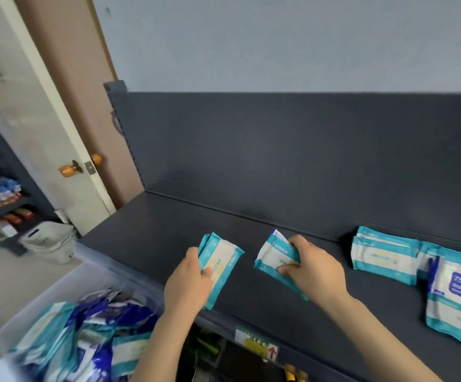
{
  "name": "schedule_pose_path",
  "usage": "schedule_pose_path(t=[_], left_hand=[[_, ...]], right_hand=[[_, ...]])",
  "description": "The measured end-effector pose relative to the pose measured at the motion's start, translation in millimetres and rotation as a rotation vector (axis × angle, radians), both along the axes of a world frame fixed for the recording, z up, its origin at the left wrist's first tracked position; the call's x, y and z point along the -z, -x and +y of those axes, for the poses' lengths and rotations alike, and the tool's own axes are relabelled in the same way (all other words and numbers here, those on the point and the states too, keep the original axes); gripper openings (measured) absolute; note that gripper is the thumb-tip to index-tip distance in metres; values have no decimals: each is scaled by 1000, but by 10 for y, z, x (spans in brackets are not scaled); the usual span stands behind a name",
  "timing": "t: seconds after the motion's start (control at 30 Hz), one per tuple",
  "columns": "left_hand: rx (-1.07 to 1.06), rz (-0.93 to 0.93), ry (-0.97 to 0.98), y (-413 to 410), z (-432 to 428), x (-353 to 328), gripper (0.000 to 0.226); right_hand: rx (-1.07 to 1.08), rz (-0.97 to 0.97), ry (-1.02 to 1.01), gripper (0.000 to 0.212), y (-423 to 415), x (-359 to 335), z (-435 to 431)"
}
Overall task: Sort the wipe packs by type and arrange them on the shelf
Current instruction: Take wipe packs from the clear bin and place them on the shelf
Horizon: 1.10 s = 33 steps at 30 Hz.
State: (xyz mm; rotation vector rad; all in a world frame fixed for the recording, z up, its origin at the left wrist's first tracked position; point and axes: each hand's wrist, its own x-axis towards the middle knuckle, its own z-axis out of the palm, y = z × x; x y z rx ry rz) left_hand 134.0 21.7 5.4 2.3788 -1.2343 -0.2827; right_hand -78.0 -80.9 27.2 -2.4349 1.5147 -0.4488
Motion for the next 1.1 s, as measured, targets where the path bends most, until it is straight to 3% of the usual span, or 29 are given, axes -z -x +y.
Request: schedule_pose_path(t=[0.33,0.73,1.1], left_hand=[[-335,71,72,-967,843,203,31],[-643,245,26,-1870,1789,739,41],[-760,332,19,-2668,2178,1187,27]], right_hand=[[-166,-67,-138,34,-1327,195,610],[-357,61,-216,32,-2512,518,1164],[-448,148,-398,33,-3537,1177,1371]])
